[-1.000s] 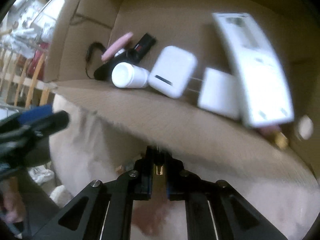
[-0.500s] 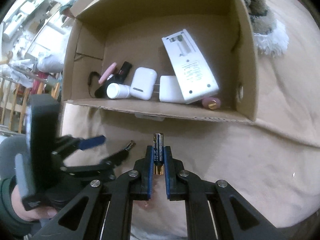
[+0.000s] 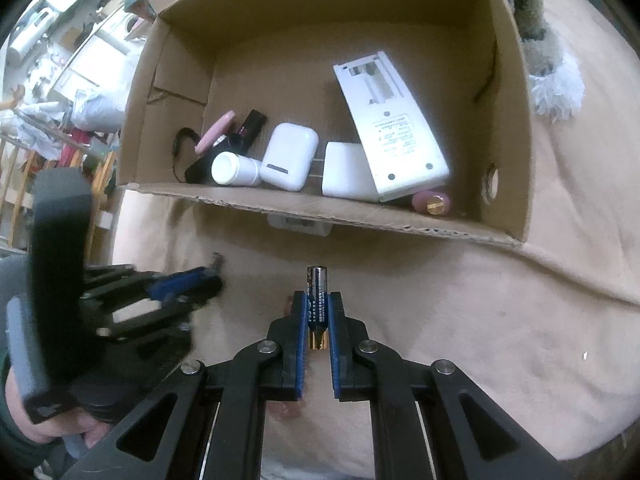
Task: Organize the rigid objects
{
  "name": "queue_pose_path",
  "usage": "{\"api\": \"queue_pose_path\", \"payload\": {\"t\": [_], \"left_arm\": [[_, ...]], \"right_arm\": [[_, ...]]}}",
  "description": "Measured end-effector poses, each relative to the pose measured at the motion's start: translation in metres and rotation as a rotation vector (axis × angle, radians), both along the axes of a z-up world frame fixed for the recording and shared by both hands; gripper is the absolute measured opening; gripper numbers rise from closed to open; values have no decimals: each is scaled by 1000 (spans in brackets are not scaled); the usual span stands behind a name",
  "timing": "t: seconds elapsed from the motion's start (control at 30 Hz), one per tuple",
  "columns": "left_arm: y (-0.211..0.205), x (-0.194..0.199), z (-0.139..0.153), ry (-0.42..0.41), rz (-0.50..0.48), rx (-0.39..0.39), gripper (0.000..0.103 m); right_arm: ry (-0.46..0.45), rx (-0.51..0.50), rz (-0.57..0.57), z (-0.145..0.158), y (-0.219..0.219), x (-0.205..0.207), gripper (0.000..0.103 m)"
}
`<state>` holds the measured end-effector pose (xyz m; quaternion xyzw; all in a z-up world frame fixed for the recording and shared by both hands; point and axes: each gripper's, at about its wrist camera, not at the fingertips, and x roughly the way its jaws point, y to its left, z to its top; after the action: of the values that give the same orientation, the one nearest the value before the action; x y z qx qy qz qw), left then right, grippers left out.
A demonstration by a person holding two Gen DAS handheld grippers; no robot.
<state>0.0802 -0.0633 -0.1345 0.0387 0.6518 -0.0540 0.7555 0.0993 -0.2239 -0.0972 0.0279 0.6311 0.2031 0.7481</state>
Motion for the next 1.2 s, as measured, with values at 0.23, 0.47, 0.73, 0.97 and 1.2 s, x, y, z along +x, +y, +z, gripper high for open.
{"api": "queue_pose_path", "payload": {"t": [0.23,0.47,0.73,0.97,1.2], "left_arm": [[43,-13,57,-119,122,-51,9],[48,2,106,-230,187,-70,9],[43,30,141,-313,202,-44,9],[30,62,126,-304,172,-21,9],[29,90,90,-235,195,-61,9]], "right_arm": [[-61,37,-22,32,-4,-4,10],[-143,73,-26,73,-2,-4,10],[-216,81,-30,100,1,24,10],[-210,65,-21,90,9,60,11],[-142,87,-30,46,16,90,11]]}}
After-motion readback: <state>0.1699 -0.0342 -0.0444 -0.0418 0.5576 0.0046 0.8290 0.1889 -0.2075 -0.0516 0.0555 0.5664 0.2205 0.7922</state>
